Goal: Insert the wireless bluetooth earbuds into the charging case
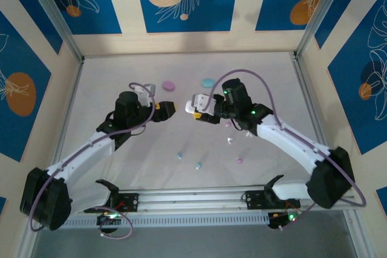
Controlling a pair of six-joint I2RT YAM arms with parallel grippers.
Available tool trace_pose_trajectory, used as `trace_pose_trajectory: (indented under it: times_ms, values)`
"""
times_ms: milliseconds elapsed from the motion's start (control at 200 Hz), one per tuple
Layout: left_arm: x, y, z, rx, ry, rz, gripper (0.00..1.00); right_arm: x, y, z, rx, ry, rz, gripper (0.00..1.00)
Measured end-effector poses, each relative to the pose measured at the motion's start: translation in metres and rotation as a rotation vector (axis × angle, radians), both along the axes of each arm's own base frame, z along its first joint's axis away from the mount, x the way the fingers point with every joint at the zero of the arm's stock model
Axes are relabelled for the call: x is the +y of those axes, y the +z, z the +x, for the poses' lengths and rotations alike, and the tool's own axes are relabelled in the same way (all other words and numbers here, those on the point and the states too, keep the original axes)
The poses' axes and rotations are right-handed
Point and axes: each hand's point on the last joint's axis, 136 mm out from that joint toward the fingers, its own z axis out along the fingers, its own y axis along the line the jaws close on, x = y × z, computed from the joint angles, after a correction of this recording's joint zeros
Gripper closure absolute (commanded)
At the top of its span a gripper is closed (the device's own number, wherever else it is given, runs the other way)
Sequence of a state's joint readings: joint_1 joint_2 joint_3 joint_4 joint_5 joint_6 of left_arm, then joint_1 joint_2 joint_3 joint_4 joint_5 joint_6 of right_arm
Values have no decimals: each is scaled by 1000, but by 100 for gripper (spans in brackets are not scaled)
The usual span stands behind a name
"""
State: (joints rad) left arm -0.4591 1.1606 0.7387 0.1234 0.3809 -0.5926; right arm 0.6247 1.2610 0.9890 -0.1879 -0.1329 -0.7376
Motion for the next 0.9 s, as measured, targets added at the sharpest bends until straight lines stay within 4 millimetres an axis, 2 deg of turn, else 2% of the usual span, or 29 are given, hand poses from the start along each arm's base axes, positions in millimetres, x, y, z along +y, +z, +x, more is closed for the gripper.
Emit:
trace_pose_trajectory:
  times_ms: [120, 225, 300, 645, 900]
  values:
    - [-30, 33, -7, -49, -154, -77, 21, -10, 24, -5, -91, -12, 16, 59]
    - [-49, 59, -18, -98, -256, -122, 22, -16, 29, -6, -135, -23, 2, 59]
    - [-57, 69, -25, -116, -308, -137, 24, -19, 29, -5, -153, -30, -13, 58]
    - [-88, 80, -44, -132, -463, -111, 31, -20, 28, -5, -169, -26, -33, 58]
    - [-95, 66, -46, -93, -496, -65, 35, -18, 28, -7, -164, -9, -25, 58]
